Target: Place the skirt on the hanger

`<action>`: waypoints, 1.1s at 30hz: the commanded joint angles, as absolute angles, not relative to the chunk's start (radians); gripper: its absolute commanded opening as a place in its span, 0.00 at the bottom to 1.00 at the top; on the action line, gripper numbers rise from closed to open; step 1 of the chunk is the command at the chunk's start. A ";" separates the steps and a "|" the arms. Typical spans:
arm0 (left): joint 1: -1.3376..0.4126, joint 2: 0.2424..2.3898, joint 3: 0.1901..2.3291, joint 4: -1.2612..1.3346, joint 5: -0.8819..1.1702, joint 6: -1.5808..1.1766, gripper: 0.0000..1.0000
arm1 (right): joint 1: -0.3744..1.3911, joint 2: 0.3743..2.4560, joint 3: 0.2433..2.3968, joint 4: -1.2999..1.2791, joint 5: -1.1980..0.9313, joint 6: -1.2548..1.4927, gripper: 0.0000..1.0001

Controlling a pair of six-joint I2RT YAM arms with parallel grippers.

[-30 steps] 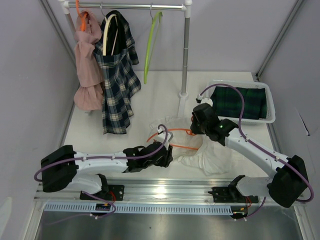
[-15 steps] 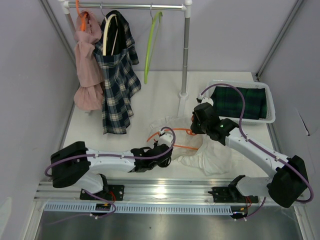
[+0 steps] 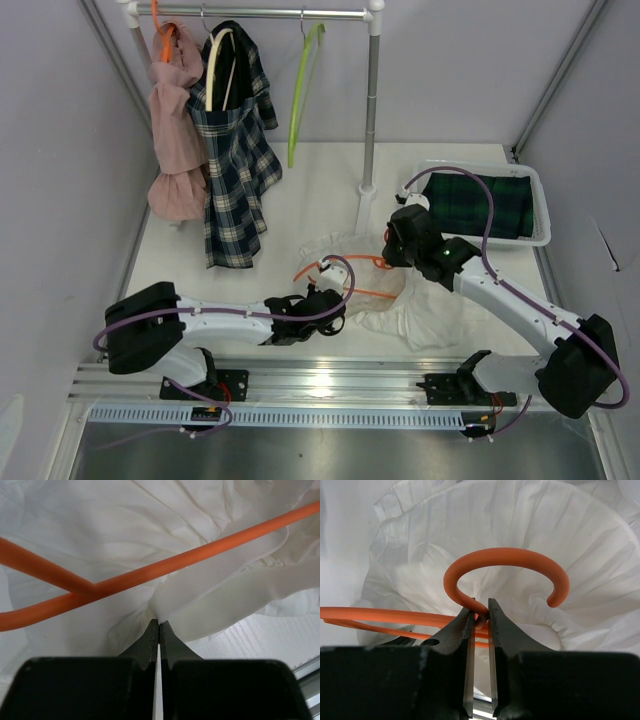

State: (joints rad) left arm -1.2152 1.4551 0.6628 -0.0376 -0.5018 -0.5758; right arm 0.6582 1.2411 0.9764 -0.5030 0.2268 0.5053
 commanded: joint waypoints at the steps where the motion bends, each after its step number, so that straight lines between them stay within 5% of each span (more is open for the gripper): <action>1: -1.220 1.413 0.684 -0.014 -0.537 -0.561 0.00 | 0.649 1.192 0.974 -0.465 0.238 0.502 0.00; 22: -0.769 1.077 0.676 -0.227 0.046 -0.548 0.00 | 0.635 1.029 0.839 -0.370 0.273 0.431 0.00; 33: -0.640 1.055 0.744 -0.316 0.132 -0.520 0.00 | 0.686 0.988 0.792 -0.365 0.365 0.385 0.00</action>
State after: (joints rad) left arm -0.6796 1.0786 0.6834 -0.2783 0.1070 -0.5522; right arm 0.6659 1.0107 0.8032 -0.3717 0.2790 0.4469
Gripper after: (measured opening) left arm 0.006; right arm 0.156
